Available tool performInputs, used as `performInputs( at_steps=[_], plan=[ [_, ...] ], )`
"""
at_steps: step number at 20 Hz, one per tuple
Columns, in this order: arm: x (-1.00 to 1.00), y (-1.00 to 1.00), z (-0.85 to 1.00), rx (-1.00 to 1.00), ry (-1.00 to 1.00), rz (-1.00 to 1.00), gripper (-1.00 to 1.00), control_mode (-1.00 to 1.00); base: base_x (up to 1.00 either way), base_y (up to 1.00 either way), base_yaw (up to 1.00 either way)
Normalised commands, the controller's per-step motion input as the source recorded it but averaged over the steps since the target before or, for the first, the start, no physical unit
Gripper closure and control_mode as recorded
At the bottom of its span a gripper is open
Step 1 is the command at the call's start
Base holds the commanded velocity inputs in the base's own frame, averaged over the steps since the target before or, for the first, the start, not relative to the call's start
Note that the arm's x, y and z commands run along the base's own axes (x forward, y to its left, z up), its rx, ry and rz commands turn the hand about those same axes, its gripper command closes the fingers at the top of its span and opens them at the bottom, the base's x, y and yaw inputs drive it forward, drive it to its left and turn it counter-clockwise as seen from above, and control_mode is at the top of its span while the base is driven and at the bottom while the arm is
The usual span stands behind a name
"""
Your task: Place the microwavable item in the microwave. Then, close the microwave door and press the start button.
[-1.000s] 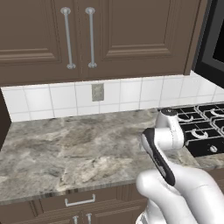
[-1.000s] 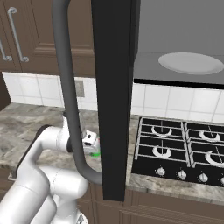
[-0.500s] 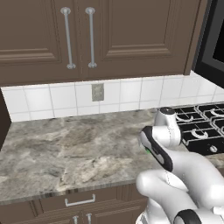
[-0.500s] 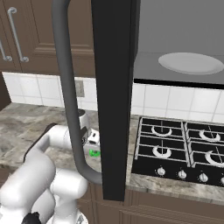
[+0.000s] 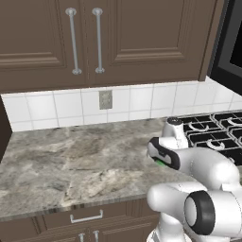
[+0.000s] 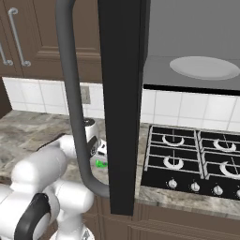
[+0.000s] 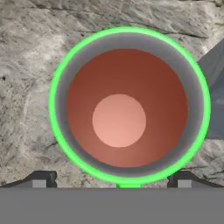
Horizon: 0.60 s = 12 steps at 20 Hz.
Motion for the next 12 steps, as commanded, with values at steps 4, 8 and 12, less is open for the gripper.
performInputs(
  at_steps=[4,8,12],
  plan=[
    [0.02,0.0,-0.27,0.0,0.0,-0.1,-1.0,-1.0,0.0,0.0,0.0],
    [0.0,0.0,-0.26,0.0,0.0,-0.07,-1.0,-1.0,0.0,0.0,0.0],
    [-0.1,0.0,-0.23,0.0,0.0,-0.05,1.0,-1.0,0.0,0.0,0.0]
  ],
)
